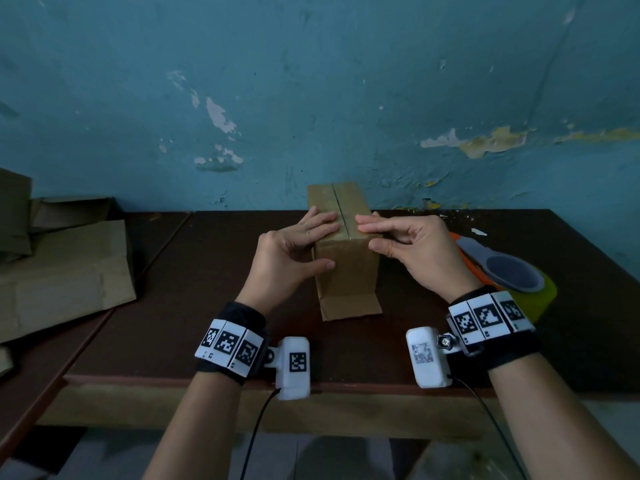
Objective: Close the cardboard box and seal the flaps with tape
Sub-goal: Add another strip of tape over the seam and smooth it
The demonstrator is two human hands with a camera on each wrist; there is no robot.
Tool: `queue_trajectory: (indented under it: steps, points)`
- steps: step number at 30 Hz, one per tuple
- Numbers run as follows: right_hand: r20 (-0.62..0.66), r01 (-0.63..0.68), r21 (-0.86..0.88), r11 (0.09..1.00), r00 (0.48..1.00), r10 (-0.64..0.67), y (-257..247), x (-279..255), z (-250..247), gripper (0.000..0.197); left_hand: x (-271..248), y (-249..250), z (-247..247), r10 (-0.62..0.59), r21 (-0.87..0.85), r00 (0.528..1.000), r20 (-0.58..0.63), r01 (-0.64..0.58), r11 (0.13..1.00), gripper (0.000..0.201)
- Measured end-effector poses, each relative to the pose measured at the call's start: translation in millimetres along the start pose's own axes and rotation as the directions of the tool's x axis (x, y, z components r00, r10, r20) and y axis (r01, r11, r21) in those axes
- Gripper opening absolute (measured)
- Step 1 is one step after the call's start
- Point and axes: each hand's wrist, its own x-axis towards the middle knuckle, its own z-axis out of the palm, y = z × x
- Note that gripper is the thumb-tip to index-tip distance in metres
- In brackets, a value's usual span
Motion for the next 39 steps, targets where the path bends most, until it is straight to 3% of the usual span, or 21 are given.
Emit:
queue_trajectory:
  steps: [5,13,18,32,39]
  points:
    - [-0.006,-0.017,-0.006,1.000,1.000,0.017,1.0,0.3,0.7,0.033,-0.4,-0.7,-0.3,-0.004,-0.003,1.000,0.000,0.004,1.000,0.063]
    - [-0.012,-0.205,0.167,0.964,0.978,0.210,7.7,-3.5,-0.3,0.073,-0.1,0.9,-0.8,-0.018,-0.039,1.000,0.000,0.018,0.999,0.061]
    - [0.045,-0.269,0.172,0.948,0.963,0.265,9.1,-4.6,-1.3,0.086,-0.5,2.4,-0.7,-0.011,-0.058,1.000,-0.005,0.011,0.998,0.060]
    - [0.014,-0.279,0.148,0.949,0.960,0.280,1.5,-4.9,2.7,0.079,-1.4,4.0,-2.4,-0.022,-0.065,1.000,-0.004,0.022,0.998,0.069]
    - [0.045,-0.307,0.176,0.936,0.952,0.303,3.1,-4.3,1.5,0.082,-1.7,3.4,-1.2,-0.021,-0.146,1.000,0.003,0.022,0.989,0.061]
